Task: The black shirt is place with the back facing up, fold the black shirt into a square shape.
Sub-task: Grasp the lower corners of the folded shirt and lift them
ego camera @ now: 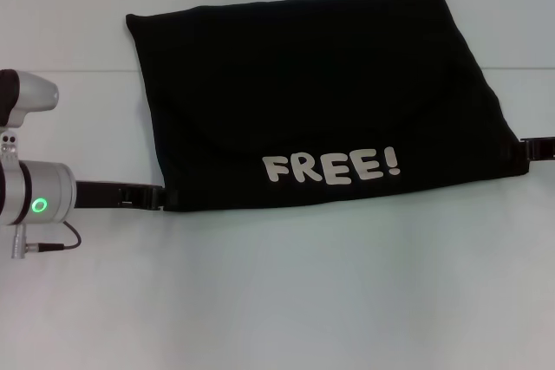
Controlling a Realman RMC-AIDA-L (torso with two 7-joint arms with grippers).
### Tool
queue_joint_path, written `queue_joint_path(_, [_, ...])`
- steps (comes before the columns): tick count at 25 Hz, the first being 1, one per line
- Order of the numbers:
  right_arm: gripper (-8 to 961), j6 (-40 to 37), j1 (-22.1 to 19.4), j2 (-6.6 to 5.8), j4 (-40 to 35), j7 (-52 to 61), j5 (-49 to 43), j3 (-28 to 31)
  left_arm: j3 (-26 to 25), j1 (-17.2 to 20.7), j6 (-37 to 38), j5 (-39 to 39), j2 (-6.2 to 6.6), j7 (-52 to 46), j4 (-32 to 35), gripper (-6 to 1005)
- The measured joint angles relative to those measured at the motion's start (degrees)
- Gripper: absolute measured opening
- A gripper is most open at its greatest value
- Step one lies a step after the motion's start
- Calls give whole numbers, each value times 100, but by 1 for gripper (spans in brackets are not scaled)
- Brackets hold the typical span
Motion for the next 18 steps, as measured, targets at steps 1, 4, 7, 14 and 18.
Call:
queue_joint_path(1, [319, 13, 0, 0, 0, 0, 0, 0, -2, 0, -1, 0, 1, 0, 0, 16])
queue_joint_path(4, [243, 35, 0, 0, -24, -1, 3, 0, -2, -8, -3, 0, 1, 2, -4, 16])
queue_joint_path(7, [261, 39, 5, -1, 3, -31, 0, -5, 2, -24, -3, 0, 1, 1, -21, 16])
queue_joint_path(14, [303, 305, 27, 1, 216, -46, -30, -150, 3, -26, -16, 0, 1, 2, -40, 15])
queue_joint_path(18, [456, 329, 57, 30, 278, -63, -26, -159, -1, -26, 0, 0, 7, 1, -43, 15])
